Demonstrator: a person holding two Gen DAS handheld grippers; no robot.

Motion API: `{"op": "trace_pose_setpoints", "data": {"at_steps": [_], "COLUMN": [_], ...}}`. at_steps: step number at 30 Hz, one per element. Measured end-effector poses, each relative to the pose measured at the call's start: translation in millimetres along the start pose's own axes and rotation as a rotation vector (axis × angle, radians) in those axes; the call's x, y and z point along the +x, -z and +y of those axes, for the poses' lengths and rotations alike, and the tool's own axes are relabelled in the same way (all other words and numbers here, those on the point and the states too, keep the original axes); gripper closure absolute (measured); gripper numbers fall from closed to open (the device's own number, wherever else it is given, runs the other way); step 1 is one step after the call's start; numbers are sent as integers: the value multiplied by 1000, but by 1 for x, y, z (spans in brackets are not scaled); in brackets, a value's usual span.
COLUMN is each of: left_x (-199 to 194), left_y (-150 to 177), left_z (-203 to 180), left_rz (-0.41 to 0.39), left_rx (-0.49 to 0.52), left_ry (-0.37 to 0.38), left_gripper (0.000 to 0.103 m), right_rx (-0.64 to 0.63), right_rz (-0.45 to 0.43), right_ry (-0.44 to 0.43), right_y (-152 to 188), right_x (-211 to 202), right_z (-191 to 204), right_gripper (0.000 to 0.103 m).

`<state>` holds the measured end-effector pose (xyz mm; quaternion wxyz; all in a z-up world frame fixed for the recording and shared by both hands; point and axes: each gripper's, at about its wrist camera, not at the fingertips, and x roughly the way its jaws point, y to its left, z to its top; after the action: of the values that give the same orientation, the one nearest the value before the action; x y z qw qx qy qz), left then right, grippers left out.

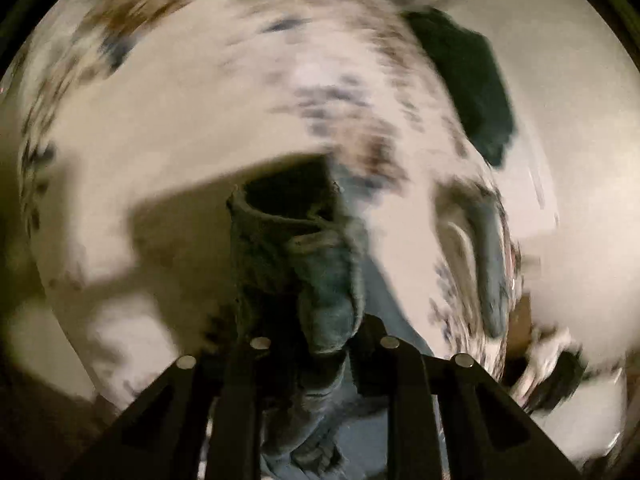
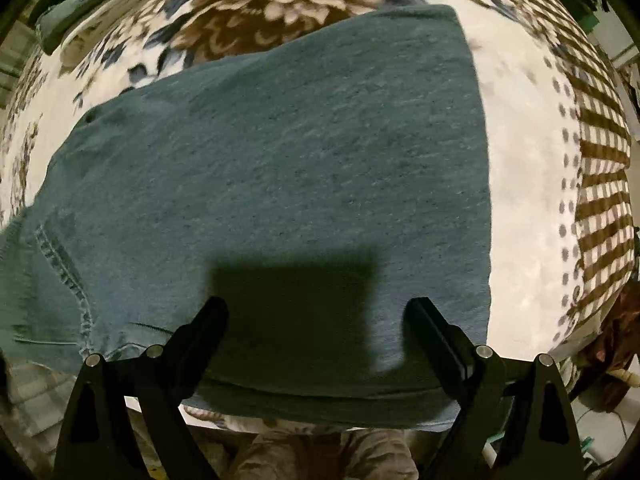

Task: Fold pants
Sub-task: 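Lift the waistband with the left gripper and fold it over the jeans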

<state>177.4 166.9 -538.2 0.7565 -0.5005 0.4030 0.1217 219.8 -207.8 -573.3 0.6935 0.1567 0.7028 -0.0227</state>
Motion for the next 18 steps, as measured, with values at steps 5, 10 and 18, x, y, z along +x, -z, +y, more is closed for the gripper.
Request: {"op": "trace_pose_setpoints", "data": {"at_steps": [5, 10, 18], "left_x": [24, 36, 45], "left_y": [-15, -19, -23], "left_z": [60, 55, 38], "left_rz": [45, 49, 28], "left_rx": [-144, -128, -160], "left_ry": [30, 89, -6], "left_gripper": [61, 24, 13], "right_rx": [-8, -28, -62], "right_rz": [-4, 5, 4], "right_ry": [-4, -3, -12], "right_y": [-7, -10, -13], "right_x": [-1, 1, 5], "right_z": [3, 19, 47], "right_gripper": [8, 8, 8]}}
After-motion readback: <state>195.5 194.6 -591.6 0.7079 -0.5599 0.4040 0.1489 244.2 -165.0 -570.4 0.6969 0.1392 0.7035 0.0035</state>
